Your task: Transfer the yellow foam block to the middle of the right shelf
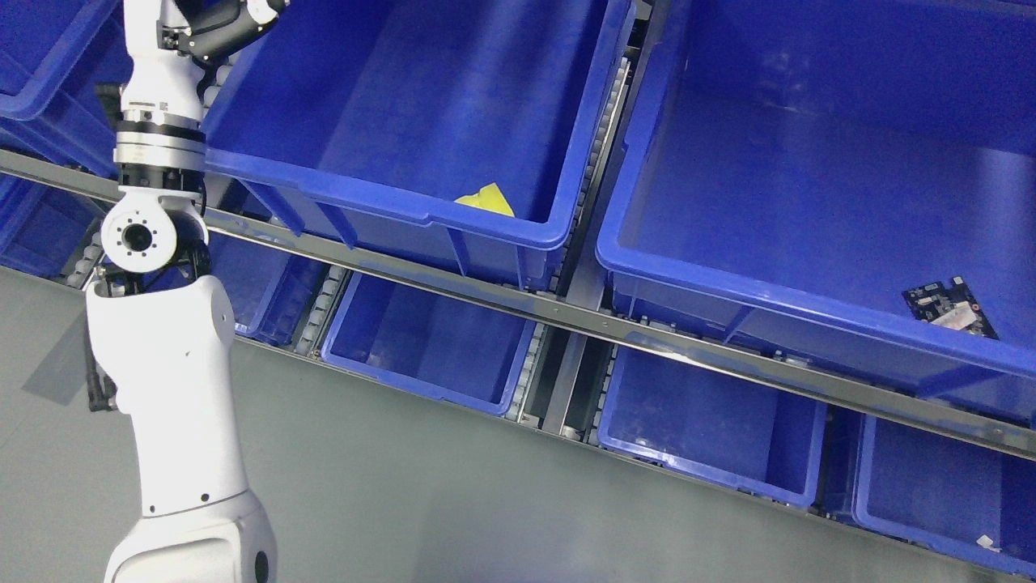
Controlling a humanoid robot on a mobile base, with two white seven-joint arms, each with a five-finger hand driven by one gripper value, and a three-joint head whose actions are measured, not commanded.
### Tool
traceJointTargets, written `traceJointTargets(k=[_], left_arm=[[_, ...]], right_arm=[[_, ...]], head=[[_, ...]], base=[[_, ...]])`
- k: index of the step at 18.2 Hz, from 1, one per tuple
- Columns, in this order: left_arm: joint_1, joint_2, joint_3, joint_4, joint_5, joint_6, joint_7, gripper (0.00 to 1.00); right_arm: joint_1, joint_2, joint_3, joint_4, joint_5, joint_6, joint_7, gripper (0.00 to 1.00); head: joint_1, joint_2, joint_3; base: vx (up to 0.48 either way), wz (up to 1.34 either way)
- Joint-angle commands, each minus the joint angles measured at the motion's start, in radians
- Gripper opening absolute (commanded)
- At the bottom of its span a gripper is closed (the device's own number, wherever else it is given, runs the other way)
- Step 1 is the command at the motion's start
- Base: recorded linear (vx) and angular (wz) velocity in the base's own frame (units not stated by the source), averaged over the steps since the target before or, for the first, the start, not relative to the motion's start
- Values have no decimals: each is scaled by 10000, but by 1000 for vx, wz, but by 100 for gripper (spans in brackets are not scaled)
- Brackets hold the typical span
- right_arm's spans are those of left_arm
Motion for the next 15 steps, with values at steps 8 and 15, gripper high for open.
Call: traceJointTargets(k=[8,15], left_arm=[[1987,173,1682,-2363,177,-593,145,100],[3183,173,2435,-2347,986,-471,774,100]], right_arm=[[16,-175,0,-175,31,-8,0,100],[16,-175,0,-175,31,-8,0,100]], head=[[0,0,0],[0,0,0]], base=[[0,0],[0,0]])
